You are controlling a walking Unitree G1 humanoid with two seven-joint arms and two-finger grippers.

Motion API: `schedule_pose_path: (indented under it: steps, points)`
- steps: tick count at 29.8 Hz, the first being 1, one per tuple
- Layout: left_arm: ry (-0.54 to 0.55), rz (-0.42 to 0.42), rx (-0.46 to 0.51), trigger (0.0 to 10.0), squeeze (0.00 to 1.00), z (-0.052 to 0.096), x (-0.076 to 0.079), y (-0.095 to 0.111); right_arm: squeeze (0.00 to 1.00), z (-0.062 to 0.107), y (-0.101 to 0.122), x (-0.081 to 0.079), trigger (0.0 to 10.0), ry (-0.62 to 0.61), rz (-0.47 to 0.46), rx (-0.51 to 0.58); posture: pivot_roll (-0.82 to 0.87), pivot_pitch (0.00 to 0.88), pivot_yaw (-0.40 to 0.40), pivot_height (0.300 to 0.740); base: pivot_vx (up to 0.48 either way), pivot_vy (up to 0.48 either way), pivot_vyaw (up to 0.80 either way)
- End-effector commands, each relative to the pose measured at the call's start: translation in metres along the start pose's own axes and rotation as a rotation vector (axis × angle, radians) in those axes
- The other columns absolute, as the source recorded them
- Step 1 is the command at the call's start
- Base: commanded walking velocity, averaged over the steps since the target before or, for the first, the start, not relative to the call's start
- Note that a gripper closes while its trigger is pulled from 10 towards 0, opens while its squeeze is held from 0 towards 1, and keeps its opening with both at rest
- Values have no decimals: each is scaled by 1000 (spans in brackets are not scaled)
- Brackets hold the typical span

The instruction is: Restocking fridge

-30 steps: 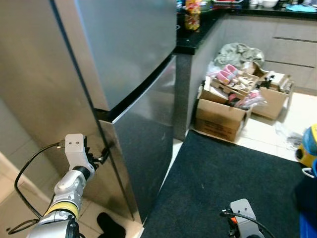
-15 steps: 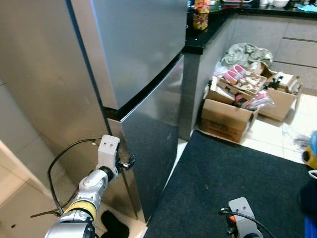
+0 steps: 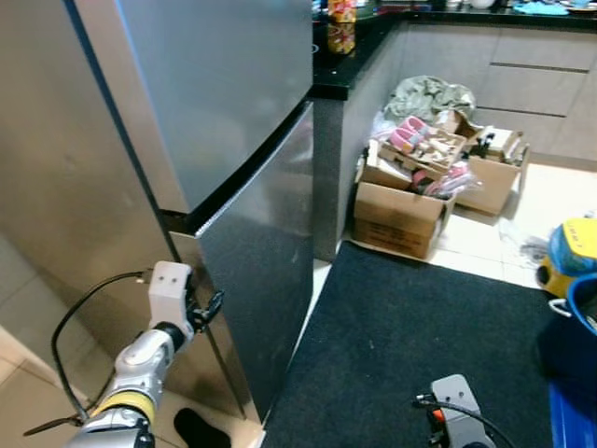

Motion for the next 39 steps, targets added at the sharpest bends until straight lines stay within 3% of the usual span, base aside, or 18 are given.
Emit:
schedule_pose_path:
  steps: [1,4,5,7,8,9,13,19,28,29,30,31,33,34,35,39]
  points:
    - [84,-2,66,0,0,7,-26,13,0,0,0,-1,10000,3,-5,0,-94,35,8,740,0,0,0]
    - [56,-9,72,0,0,7,-23,14,0,0,0,-1,10000,2,-5,0,-94,34,8,740,0,0,0]
    - [36,-21,78,9490,0,7,-21,14,0,0,0,-1,10000,2,-5,-1,-94,34,8,740,0,0,0]
    - [6,-14,76,10000,0,7,-16,13,0,0,0,-1,10000,3,-5,-2,-94,34,8,740,0,0,0]
    - [6,-14,76,10000,0,7,-16,13,0,0,0,-1,10000,3,-5,-2,-94,34,8,740,0,0,0]
    - [-22,-12,72,10000,1000,5,-10,12,0,0,0,-1,10000,4,-3,-3,-87,37,3,740,0,0,0]
    - [-51,23,76,10000,1000,1,2,10,0,0,0,-2,10000,6,-4,-4,-87,37,3,740,0,0,0]
    - [-74,35,82,10000,1000,-1,7,11,0,0,-1,-2,10000,5,-7,-4,-91,40,6,740,0,0,0]
    - [-14,0,75,10000,1000,-3,4,13,0,0,-1,-1,10000,3,-6,-6,-89,42,5,740,0,0,0]
    - [-4,7,81,9765,0,-3,4,14,0,0,-1,-1,10000,3,-6,-6,-89,42,5,740,0,0,0]
    - [3,21,84,6314,0,-5,5,14,0,0,0,-1,10000,3,-6,-5,-89,44,6,740,0,0,0]
    - [6,30,86,5020,0,-6,7,15,0,0,0,-1,10000,2,-7,-4,-89,44,6,740,0,0,0]
    - [7,35,86,5020,0,-7,9,15,0,0,0,-1,10000,2,-7,-4,-89,44,6,740,0,0,0]
    - [8,39,82,3059,0,-8,11,14,0,0,0,-1,10000,2,-8,-3,-90,45,6,740,0,0,0]
    - [10,45,80,0,0,-9,13,14,0,-1,1,-1,10000,3,-8,-3,-90,46,6,740,0,0,0]
    - [6,52,82,0,0,-11,20,14,0,-1,1,-2,10000,3,-10,-2,-91,48,8,740,0,0,0]
Point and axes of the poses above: a point about 5 cm out from each wrist's last joint towards the gripper, its own z axis pointing back from the gripper into the wrist, its own y axis along the axis of the wrist's last joint, x = y × z, the point moved 3 cm from there along -z, pointing out of the wrist towards the gripper, and after that the axes turned 12 degrees about -z, right-handed, at the moved point
